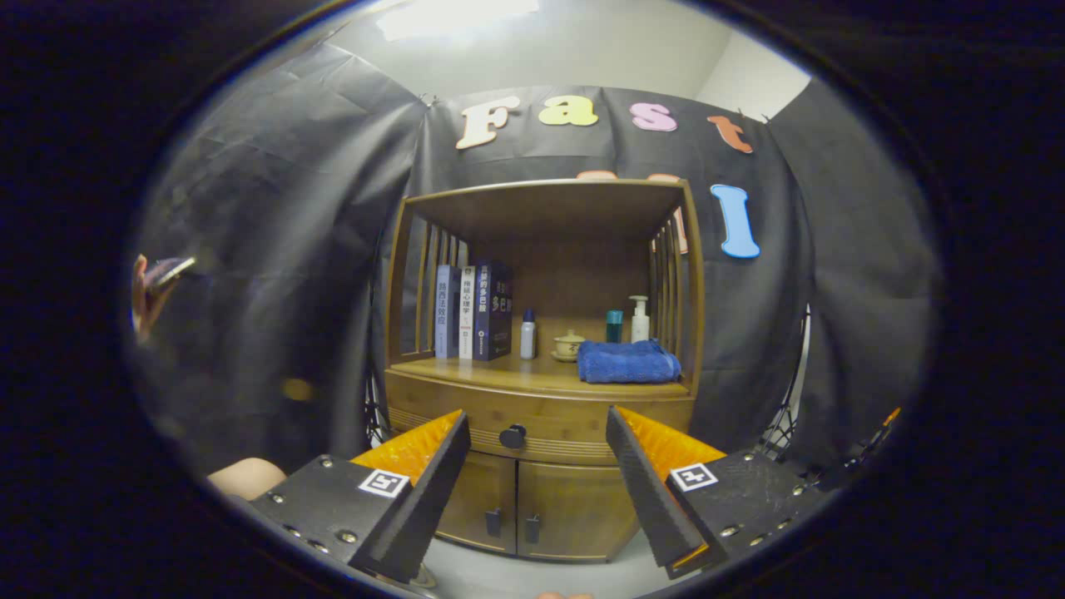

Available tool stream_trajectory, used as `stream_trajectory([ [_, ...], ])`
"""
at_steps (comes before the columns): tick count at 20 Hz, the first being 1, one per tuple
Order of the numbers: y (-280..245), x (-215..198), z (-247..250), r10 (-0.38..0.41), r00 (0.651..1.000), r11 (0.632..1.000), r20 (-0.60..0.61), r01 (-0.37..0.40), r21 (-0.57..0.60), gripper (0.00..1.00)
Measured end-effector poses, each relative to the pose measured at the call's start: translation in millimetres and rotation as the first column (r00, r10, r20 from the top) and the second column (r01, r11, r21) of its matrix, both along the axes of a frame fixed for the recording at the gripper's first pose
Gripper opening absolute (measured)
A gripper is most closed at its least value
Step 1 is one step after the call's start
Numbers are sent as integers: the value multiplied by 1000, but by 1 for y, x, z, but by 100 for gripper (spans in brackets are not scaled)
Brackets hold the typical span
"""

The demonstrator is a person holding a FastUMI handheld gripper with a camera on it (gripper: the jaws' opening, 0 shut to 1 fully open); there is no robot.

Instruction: Pull open the drawer, take out the items inside it, and place them on the countertop above the cabinet.

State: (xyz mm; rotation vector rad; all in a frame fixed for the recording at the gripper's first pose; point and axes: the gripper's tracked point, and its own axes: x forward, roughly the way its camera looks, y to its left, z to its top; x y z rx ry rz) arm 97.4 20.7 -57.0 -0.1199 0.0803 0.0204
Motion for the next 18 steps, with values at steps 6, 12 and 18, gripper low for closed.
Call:
stream_trajectory([
  [6, 16, 85, -40, 11, 999, 999, -33, -12, -29, 98],
  [12, 20, 147, -82, -29, 997, 997, -70, 24, -70, 97],
  [18, 16, 185, -157, -97, 973, 993, -210, 81, -82, 97],
])
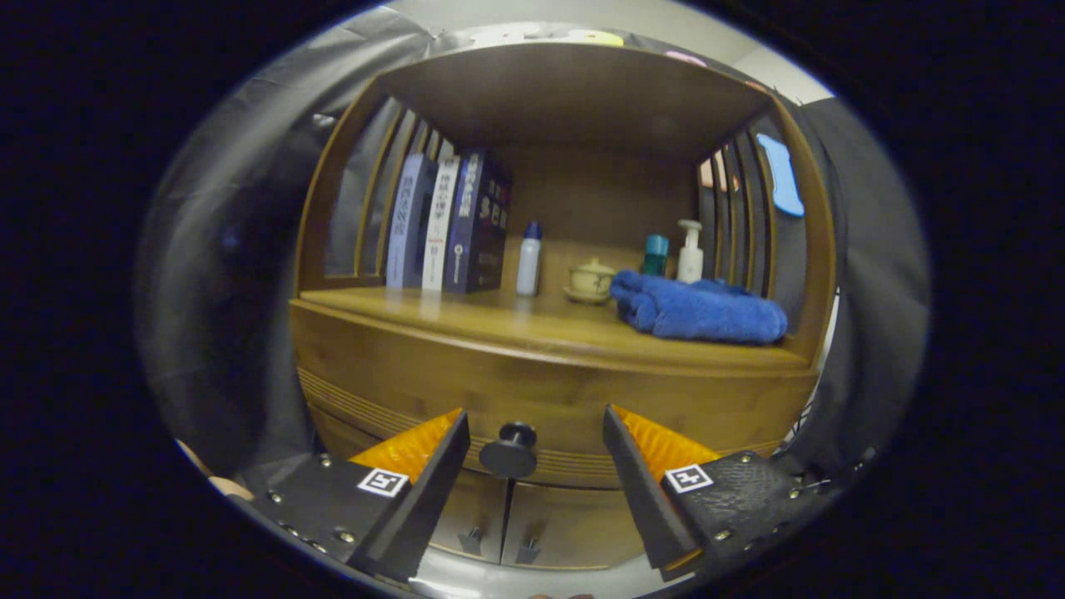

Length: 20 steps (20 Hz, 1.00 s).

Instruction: Pull open the drawer, take out the items inside it, and place them on the countertop above the cabinet.

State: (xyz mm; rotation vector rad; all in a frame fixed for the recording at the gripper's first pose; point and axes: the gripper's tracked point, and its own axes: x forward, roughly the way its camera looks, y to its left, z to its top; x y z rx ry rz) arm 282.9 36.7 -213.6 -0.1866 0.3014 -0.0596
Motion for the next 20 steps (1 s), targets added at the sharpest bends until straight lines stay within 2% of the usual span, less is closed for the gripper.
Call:
stream_trajectory([
  [3, -2, 7, -27, -27, 998, 999, -57, 28, 24, 97],
  [7, -4, 15, -37, -74, 996, 997, -58, 75, 19, 90],
  [8, -8, 13, -36, -90, 994, 996, -63, 91, 9, 76],
  [12, 4, 11, -42, -78, 992, 994, -94, 85, 68, 66],
  [14, 5, 11, -41, -116, 989, 989, -91, 124, 84, 41],
  [17, 2, 6, -42, -155, 982, 983, -104, 164, 86, 40],
  [18, 3, 9, -46, -167, 979, 978, -119, 180, 106, 35],
  [20, 0, 8, -55, -177, 974, 974, -141, 194, 113, 35],
])
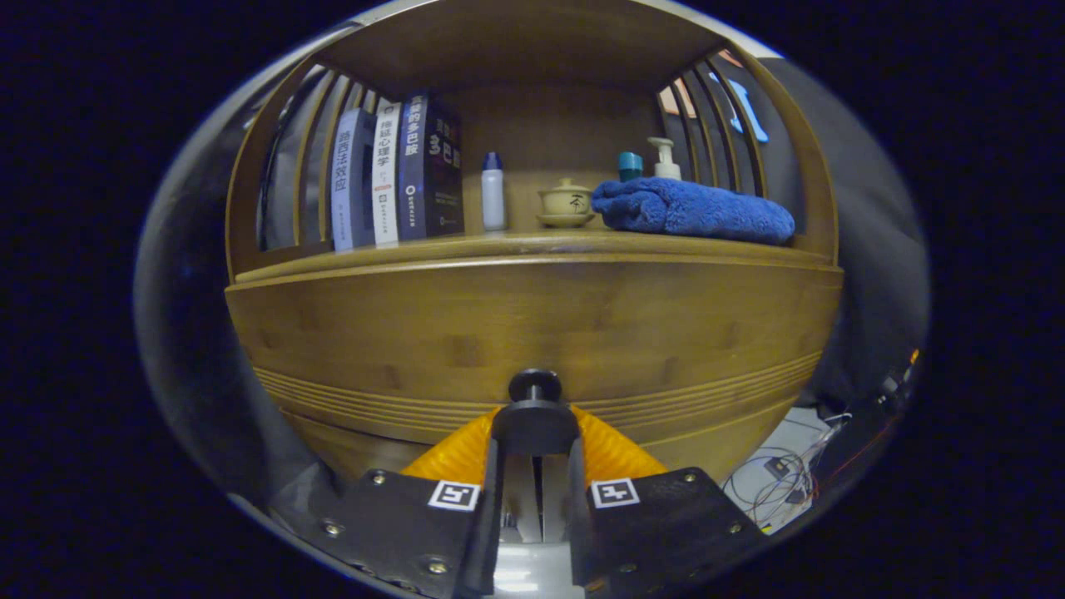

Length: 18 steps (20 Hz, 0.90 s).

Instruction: Pull open the drawer, take out the items inside it, and place them on the countertop above the cabinet.

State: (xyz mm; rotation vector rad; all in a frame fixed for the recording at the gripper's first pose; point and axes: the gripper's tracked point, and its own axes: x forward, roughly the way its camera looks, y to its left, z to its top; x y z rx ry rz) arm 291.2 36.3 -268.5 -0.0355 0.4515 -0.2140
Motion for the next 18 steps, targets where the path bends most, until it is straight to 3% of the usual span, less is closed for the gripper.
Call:
stream_trajectory([
  [1, -7, -15, -17, -32, 996, 999, -80, 31, -9, 28],
  [3, -16, -33, -47, -61, 991, 997, -116, 66, 43, 3],
  [4, -19, -44, -47, -68, 991, 995, -113, 76, 61, 3],
  [8, -33, -50, -26, -47, 997, 998, -63, 49, 37, 3],
  [13, -18, -30, 20, 13, 998, 999, 61, -16, 47, 3],
  [15, -21, -37, 15, 20, 999, 1000, 32, -20, 11, 5],
  [17, -9, -36, 5, 71, 997, 997, 3, -71, 36, 19],
  [18, -6, -39, 4, 84, 996, 996, -1, -84, 35, 33],
])
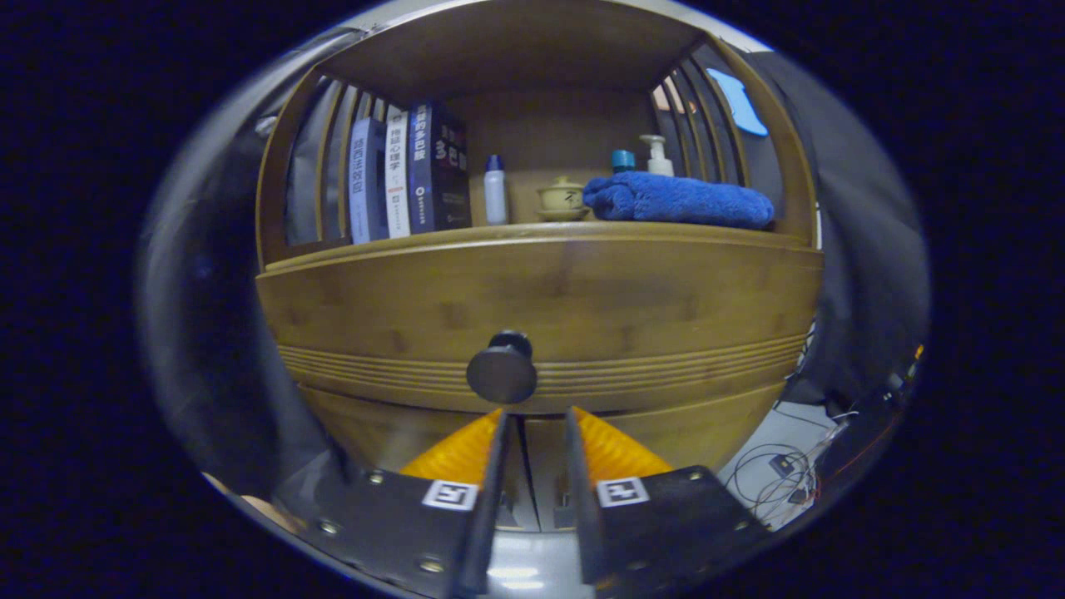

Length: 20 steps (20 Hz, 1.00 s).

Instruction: Pull open the drawer, take out the items inside it, and place them on the countertop above the cabinet.

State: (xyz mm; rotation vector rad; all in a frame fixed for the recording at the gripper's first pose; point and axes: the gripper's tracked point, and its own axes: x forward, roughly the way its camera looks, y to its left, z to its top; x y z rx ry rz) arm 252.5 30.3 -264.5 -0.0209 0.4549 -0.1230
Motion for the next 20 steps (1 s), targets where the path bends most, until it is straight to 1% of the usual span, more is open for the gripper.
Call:
stream_trajectory([
  [2, 3, 5, 10, 14, 999, 1000, 30, -13, -21, 60],
  [5, 9, 17, 25, 21, 997, 999, 76, -18, -51, 60],
  [8, 14, 29, 23, 41, 997, 995, 63, -35, -97, 60],
  [10, 18, 40, 22, 43, 997, 994, 63, -37, -98, 60],
  [11, 15, 45, 24, 26, 997, 994, 68, -18, -112, 60],
  [12, 14, 40, 30, 13, 998, 994, 65, -6, -109, 56],
  [13, 11, 45, 30, -10, 997, 993, 82, 19, -114, 56],
  [16, 11, 48, 25, -19, 996, 993, 91, 29, -116, 40],
  [17, 9, 49, 26, -22, 996, 992, 89, 33, -120, 39],
  [19, 11, 46, 24, -36, 996, 992, 79, 45, -117, 32],
  [20, 10, 46, 24, -44, 996, 992, 76, 52, -115, 32],
])
